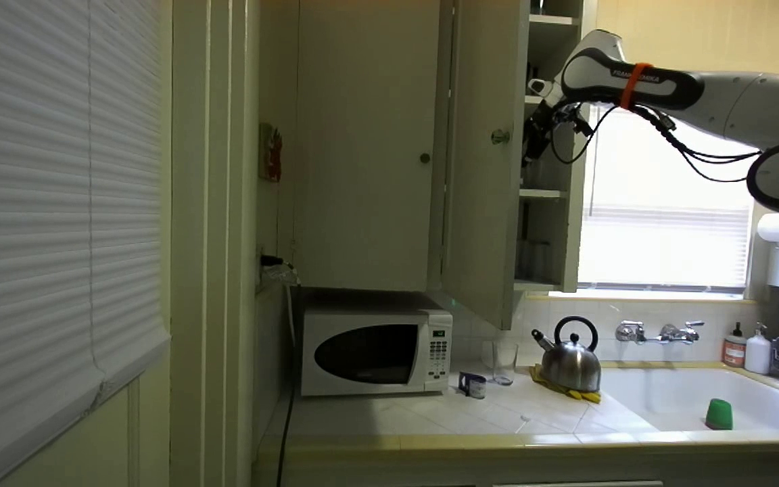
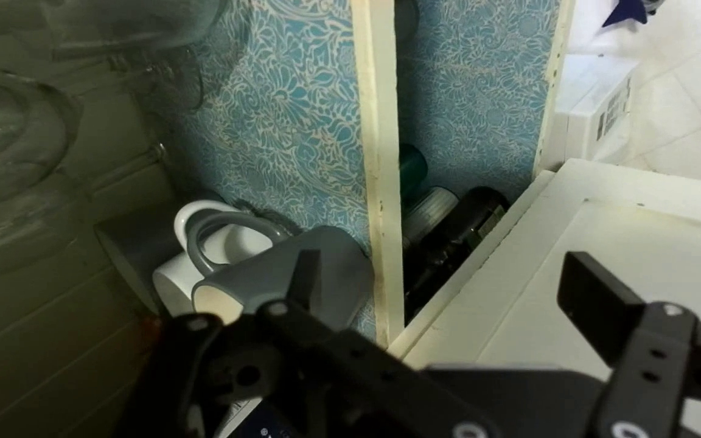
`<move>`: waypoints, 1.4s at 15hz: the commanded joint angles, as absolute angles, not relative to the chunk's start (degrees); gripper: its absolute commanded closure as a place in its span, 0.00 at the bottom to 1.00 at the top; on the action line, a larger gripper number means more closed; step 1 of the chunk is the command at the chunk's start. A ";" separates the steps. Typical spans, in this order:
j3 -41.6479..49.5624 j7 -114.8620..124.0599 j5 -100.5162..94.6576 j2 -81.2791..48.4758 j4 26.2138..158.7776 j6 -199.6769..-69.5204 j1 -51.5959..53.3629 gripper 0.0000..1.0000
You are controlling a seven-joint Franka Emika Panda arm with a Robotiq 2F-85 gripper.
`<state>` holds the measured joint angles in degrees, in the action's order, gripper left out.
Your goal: Remove the grey mug from the middle shelf of the cabinet and put it on the counter
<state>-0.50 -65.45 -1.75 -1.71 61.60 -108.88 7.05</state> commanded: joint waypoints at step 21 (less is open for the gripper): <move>-2.93 -85.39 5.85 -13.77 50.87 -118.73 7.28 0.00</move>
